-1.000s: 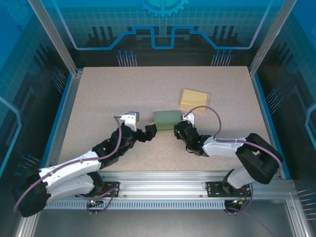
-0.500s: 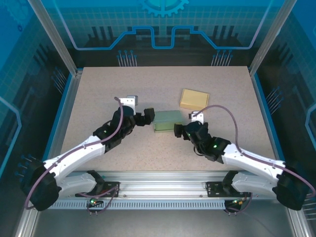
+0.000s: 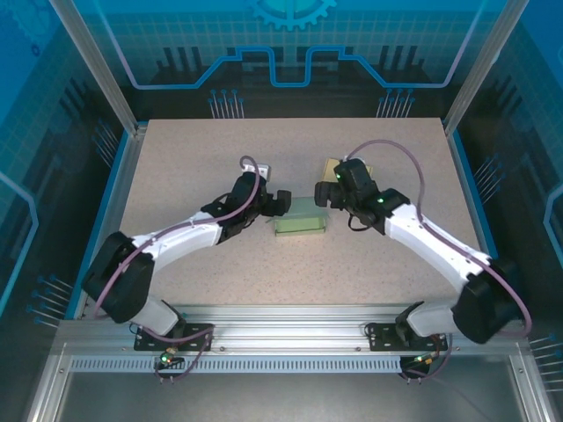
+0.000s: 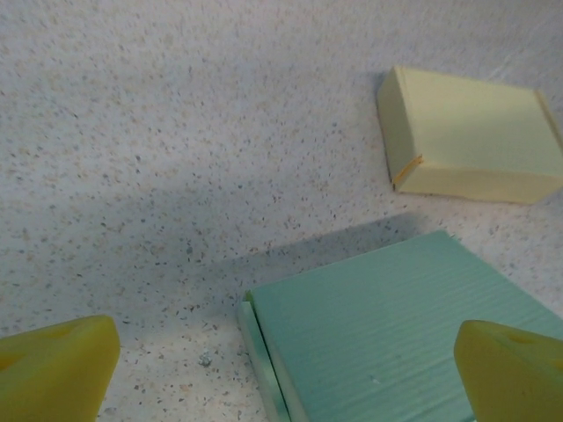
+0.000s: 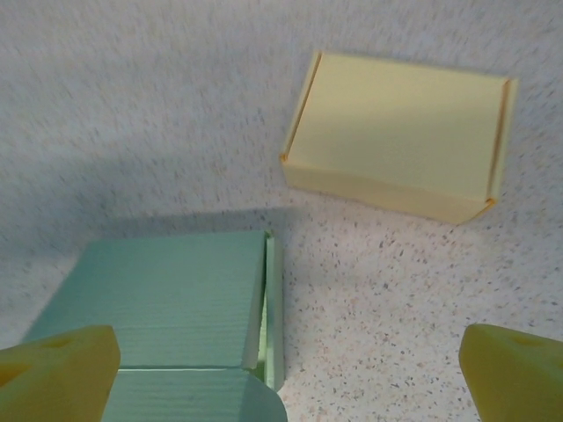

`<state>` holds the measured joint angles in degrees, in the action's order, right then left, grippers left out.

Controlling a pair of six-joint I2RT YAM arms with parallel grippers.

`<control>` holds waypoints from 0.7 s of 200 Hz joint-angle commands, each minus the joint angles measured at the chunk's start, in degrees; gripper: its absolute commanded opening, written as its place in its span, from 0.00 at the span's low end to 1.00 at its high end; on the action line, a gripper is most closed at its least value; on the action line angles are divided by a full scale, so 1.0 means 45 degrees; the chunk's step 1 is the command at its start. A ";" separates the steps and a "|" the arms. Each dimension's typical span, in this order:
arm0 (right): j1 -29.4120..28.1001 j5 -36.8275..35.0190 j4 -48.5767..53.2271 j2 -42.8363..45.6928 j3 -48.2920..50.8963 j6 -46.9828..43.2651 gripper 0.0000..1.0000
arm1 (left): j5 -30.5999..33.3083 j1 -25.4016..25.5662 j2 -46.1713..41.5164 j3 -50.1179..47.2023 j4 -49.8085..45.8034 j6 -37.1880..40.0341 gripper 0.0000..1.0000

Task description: Fold the paper box

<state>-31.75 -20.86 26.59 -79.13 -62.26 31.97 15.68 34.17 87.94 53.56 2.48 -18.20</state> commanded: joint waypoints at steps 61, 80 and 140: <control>0.0473 0.2318 -0.0175 -0.2692 0.0274 -0.0521 0.93 | -0.0664 -0.0113 0.1124 -0.0291 -0.0545 -0.0810 0.99; 0.0473 0.2373 -0.0332 -0.2986 0.0545 -0.0475 0.91 | -0.0899 -0.0111 0.1328 -0.0610 -0.0546 -0.1155 0.99; 0.0477 0.2432 -0.1141 -0.3523 0.1427 -0.0190 0.87 | -0.1126 -0.0112 0.1668 -0.1562 -0.0387 -0.2075 0.88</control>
<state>-30.20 -11.18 23.40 -93.56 -57.36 30.26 12.10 34.06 95.02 48.40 1.06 -24.56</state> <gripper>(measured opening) 0.879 0.916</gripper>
